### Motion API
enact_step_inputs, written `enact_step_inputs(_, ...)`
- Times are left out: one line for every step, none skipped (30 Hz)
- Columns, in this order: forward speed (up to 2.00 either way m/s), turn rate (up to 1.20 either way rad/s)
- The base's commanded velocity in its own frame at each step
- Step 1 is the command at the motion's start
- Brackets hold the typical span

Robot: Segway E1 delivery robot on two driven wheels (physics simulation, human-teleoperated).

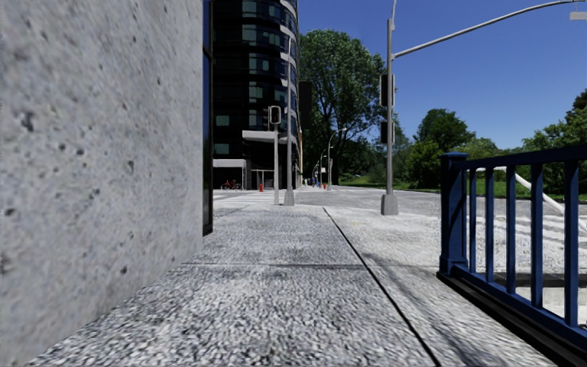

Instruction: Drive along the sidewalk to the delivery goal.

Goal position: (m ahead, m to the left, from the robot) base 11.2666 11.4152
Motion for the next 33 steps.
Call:
enact_step_inputs(2.0, 0.0)
enact_step_inputs(2.0, 0.0)
enact_step_inputs(2.0, 0.0)
enact_step_inputs(2.0, 0.0)
enact_step_inputs(2.0, 0.0)
enact_step_inputs(2.0, 0.0)
enact_step_inputs(2.0, 0.0)
enact_step_inputs(2.0, 0.0)
enact_step_inputs(2.0, 0.0)
enact_step_inputs(2.0, 0.0)
enact_step_inputs(2.0, 0.0)
enact_step_inputs(2.0, 0.0)
enact_step_inputs(2.0, 0.0)
enact_step_inputs(2.0, 0.0)
enact_step_inputs(2.0, 0.0)
enact_step_inputs(2.0, 0.0)
enact_step_inputs(2.0, 0.0)
enact_step_inputs(2.0, 0.0)
enact_step_inputs(2.0, 0.0)
enact_step_inputs(2.0, 0.0)
enact_step_inputs(2.0, 0.0)
enact_step_inputs(2.0, 0.0)
enact_step_inputs(2.0, 0.0)
enact_step_inputs(2.0, 0.0)
enact_step_inputs(2.0, 0.0)
enact_step_inputs(2.0, 0.0)
enact_step_inputs(2.0, 0.0)
enact_step_inputs(2.0, 0.0)
enact_step_inputs(2.0, 0.0)
enact_step_inputs(2.0, 0.0)
enact_step_inputs(2.0, 0.0)
enact_step_inputs(2.0, 0.0)
enact_step_inputs(2.0, 0.0)
